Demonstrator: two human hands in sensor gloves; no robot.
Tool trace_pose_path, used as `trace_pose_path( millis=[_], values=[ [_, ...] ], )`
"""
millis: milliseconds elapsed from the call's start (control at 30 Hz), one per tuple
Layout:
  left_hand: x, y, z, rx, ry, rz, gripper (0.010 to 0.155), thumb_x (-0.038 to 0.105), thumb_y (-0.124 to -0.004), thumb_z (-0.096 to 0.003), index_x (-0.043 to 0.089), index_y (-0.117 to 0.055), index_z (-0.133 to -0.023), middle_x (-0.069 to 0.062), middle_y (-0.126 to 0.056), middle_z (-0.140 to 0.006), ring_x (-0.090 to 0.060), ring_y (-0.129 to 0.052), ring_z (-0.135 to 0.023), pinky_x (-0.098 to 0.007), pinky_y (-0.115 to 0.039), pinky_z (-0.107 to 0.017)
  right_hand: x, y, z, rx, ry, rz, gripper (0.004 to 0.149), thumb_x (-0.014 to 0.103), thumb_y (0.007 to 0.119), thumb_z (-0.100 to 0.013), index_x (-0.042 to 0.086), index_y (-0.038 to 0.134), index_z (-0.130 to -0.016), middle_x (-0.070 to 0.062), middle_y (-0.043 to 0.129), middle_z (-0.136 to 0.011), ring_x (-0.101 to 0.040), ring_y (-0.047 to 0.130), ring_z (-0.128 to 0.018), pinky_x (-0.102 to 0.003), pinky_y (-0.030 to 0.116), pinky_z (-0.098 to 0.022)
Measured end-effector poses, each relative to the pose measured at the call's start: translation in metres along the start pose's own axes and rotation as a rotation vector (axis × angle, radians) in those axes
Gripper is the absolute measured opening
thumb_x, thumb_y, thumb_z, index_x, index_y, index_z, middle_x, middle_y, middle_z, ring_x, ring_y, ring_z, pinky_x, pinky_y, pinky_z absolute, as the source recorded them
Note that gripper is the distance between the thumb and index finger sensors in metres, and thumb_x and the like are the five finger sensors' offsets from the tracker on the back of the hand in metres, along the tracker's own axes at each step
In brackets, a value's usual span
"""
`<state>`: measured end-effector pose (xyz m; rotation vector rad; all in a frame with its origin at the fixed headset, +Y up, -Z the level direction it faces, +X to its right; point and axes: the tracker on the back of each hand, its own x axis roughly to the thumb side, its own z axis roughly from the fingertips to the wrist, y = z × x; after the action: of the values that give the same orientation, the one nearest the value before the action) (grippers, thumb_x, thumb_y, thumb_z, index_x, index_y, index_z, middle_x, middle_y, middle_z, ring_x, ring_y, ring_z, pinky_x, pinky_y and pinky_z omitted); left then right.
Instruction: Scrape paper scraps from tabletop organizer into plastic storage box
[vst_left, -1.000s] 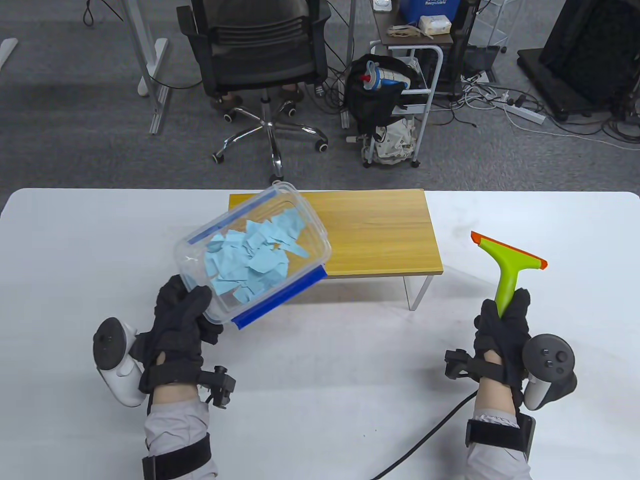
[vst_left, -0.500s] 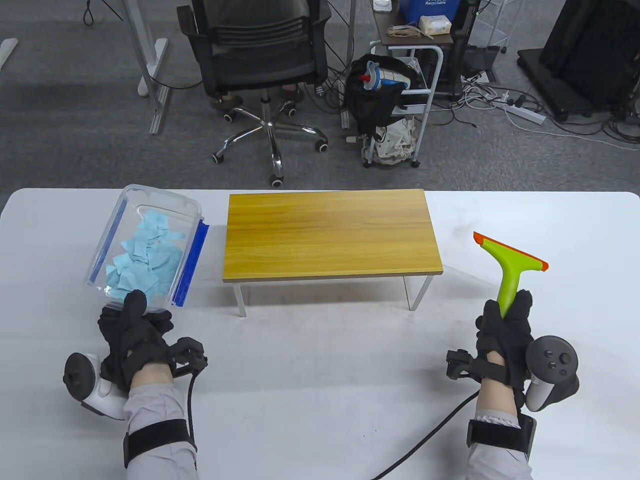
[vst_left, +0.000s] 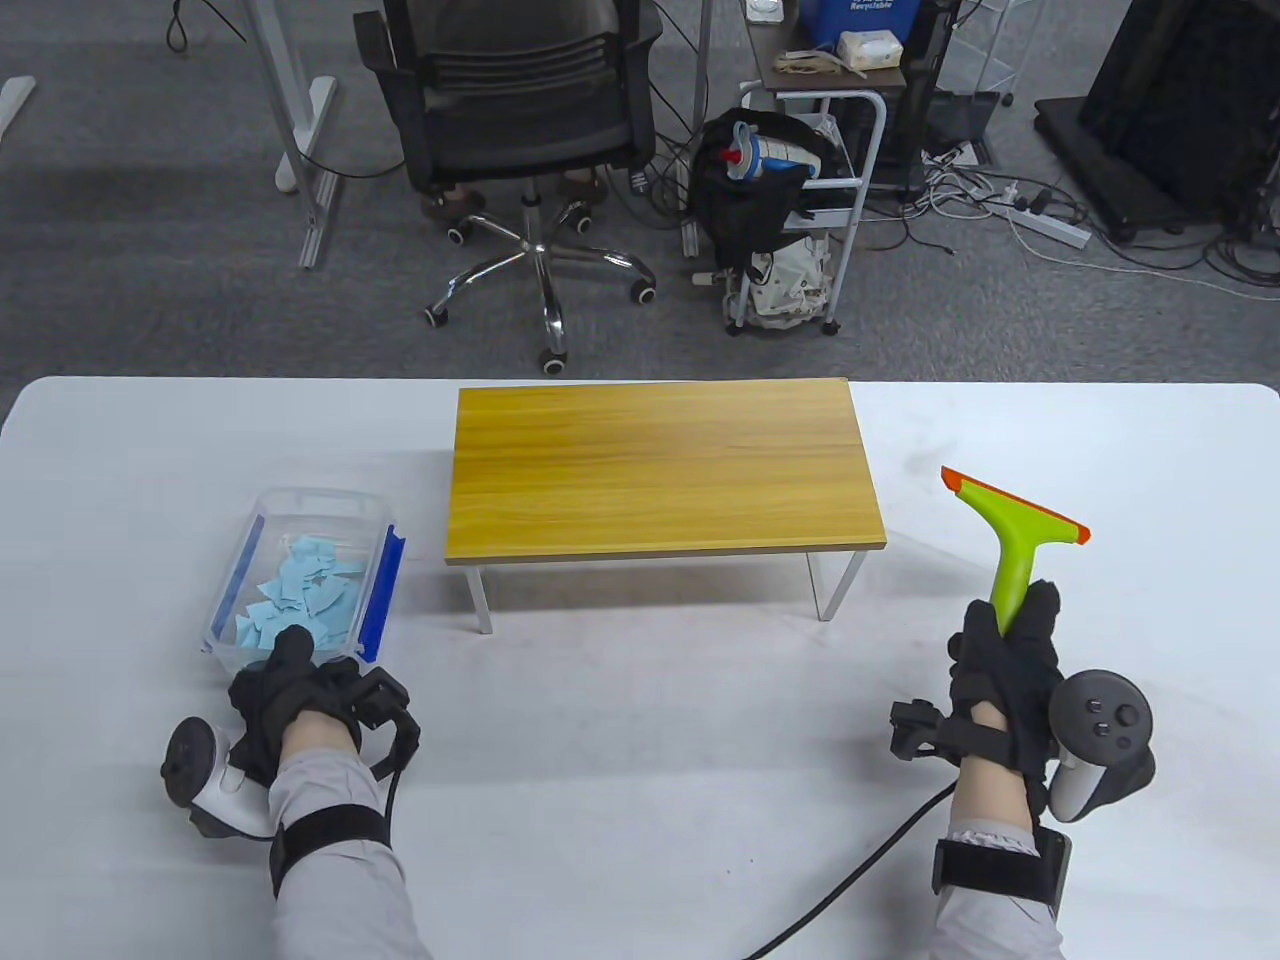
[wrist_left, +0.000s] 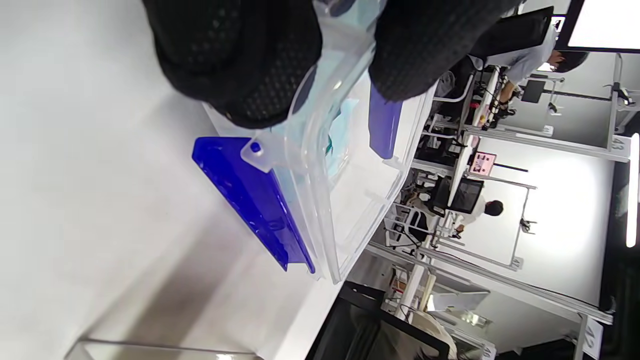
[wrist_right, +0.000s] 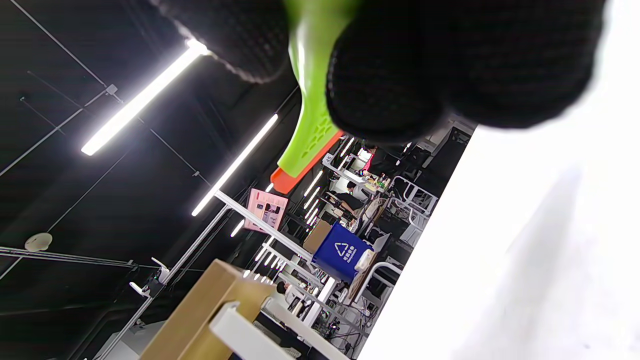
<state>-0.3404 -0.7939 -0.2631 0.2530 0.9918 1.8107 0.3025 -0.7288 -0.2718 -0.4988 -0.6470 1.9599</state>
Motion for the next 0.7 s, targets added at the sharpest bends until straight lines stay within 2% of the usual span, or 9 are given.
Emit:
trace_pose_path(
  millis=[167,267,333,367,433,467,533,567,700],
  values=[
    [-0.006,0.005,-0.001,0.009,0.055,0.007,0.072,0.040,-0.074,-0.0653,0.011,-0.018,-0.100,-0.022,-0.049,-0.092,-0.030,-0.089,-0.063,-0.034,-0.086,-0.046,0.000,0.003,0.001,0.011,0.000,0.007,0.067,0.030,0.080,-0.050,-0.005,0.049,-0.099,-0.032,0.077,-0.076,-0.030,0.100,-0.038,-0.041,0.090,-0.022],
    [-0.004,0.007,0.000,-0.014,0.070,-0.033,0.077,0.041,-0.070,-0.0659,0.007,-0.012,-0.103,-0.029,-0.040,-0.098,-0.038,-0.082,-0.074,-0.044,-0.080,-0.055,0.000,0.004,0.001,0.014,0.002,0.011,0.067,0.030,0.080,-0.051,-0.005,0.049,-0.099,-0.032,0.077,-0.076,-0.030,0.100,-0.038,-0.041,0.090,-0.022],
    [-0.003,0.006,0.003,-0.069,0.094,-0.052,0.085,0.045,-0.068,-0.0667,0.005,-0.002,-0.104,-0.032,-0.028,-0.104,-0.047,-0.069,-0.087,-0.053,-0.071,-0.063,-0.001,0.004,0.001,0.019,0.006,0.010,0.067,0.030,0.080,-0.050,-0.005,0.049,-0.099,-0.032,0.077,-0.076,-0.030,0.100,-0.038,-0.041,0.090,-0.022],
    [-0.002,0.005,0.006,-0.118,0.102,-0.057,0.088,0.048,-0.064,-0.0679,0.005,0.005,-0.102,-0.032,-0.018,-0.105,-0.051,-0.055,-0.096,-0.059,-0.063,-0.067,-0.001,0.005,0.001,0.021,0.008,0.008,0.067,0.030,0.080,-0.050,-0.004,0.049,-0.099,-0.032,0.077,-0.076,-0.030,0.100,-0.038,-0.041,0.090,-0.022],
    [0.001,0.002,0.013,-0.159,0.083,-0.058,0.090,0.052,-0.058,-0.0694,0.011,0.015,-0.099,-0.032,0.008,-0.103,-0.060,-0.022,-0.100,-0.068,-0.043,-0.072,0.000,0.005,0.002,0.025,0.010,0.008,0.067,0.030,0.080,-0.050,-0.005,0.049,-0.099,-0.032,0.077,-0.076,-0.030,0.100,-0.038,-0.041,0.090,-0.022],
    [0.005,-0.001,0.018,-0.156,0.046,-0.077,0.090,0.054,-0.057,-0.0696,0.014,0.019,-0.097,-0.030,0.016,-0.101,-0.061,-0.011,-0.099,-0.071,-0.035,-0.072,0.000,0.006,0.002,0.028,0.009,0.010,0.067,0.030,0.080,-0.051,-0.005,0.049,-0.099,-0.032,0.077,-0.076,-0.030,0.100,-0.038,-0.041,0.090,-0.022],
    [0.014,-0.010,0.029,-0.178,-0.080,-0.167,0.090,0.054,-0.056,-0.0696,0.015,0.020,-0.096,-0.029,0.022,-0.098,-0.062,-0.001,-0.097,-0.073,-0.029,-0.071,0.000,0.008,0.003,0.037,0.007,0.014,0.067,0.030,0.080,-0.051,-0.004,0.049,-0.099,-0.032,0.077,-0.076,-0.030,0.100,-0.038,-0.041,0.090,-0.022],
    [0.019,-0.015,0.035,-0.200,-0.133,-0.202,0.089,0.054,-0.055,-0.0697,0.015,0.020,-0.096,-0.029,0.023,-0.098,-0.061,0.000,-0.097,-0.074,-0.028,-0.070,0.001,0.009,0.004,0.041,0.006,0.015,0.067,0.030,0.080,-0.051,-0.004,0.049,-0.099,-0.032,0.077,-0.076,-0.031,0.100,-0.038,-0.041,0.090,-0.022],
    [0.038,-0.051,0.076,-0.330,-0.476,-0.461,0.089,0.057,-0.055,-0.0694,0.016,0.019,-0.098,-0.028,0.020,-0.100,-0.061,0.002,-0.096,-0.075,-0.025,-0.069,0.001,0.014,0.005,0.058,-0.001,0.033,0.067,0.030,0.080,-0.051,-0.004,0.050,-0.099,-0.032,0.077,-0.076,-0.031,0.100,-0.038,-0.041,0.090,-0.022]
  ],
)
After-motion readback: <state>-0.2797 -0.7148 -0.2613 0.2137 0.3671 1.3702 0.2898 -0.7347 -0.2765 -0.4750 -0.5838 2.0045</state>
